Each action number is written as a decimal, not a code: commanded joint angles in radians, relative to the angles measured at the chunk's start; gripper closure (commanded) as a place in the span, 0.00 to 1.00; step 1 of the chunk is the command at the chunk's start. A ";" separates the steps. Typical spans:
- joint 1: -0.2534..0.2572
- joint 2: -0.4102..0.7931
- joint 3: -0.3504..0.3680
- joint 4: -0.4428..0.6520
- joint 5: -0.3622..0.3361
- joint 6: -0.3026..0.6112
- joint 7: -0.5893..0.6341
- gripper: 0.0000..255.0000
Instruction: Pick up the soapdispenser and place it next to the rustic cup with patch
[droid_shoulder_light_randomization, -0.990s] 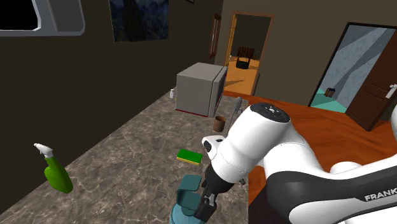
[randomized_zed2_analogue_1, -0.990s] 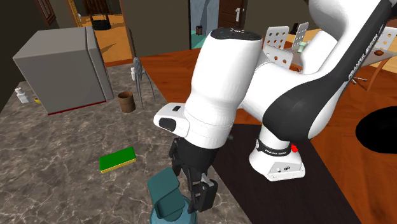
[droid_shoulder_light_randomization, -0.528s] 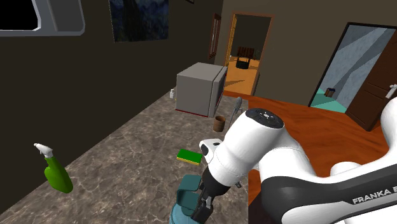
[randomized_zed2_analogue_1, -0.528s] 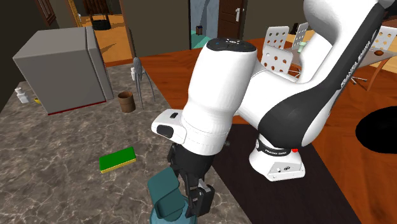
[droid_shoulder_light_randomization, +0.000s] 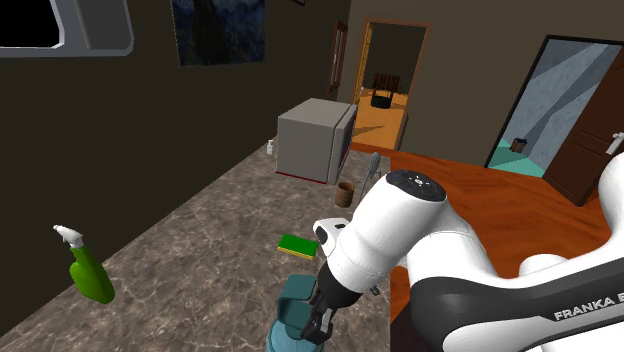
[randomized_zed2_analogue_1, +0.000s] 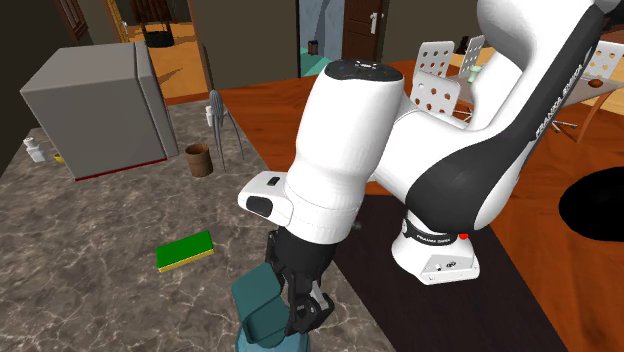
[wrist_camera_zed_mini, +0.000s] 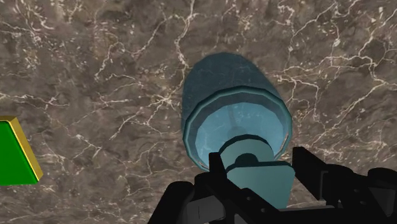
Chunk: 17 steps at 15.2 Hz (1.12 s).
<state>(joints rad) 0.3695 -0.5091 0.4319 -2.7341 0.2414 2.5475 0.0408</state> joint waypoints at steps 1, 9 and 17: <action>0.000 0.000 0.000 0.000 0.000 0.000 0.000 1.00; 0.003 -0.046 -0.018 0.039 -0.004 -0.085 -0.004 1.00; 0.002 -0.101 -0.045 0.112 -0.015 -0.213 -0.008 1.00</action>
<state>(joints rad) 0.3708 -0.6029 0.3896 -2.6307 0.2277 2.3499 0.0319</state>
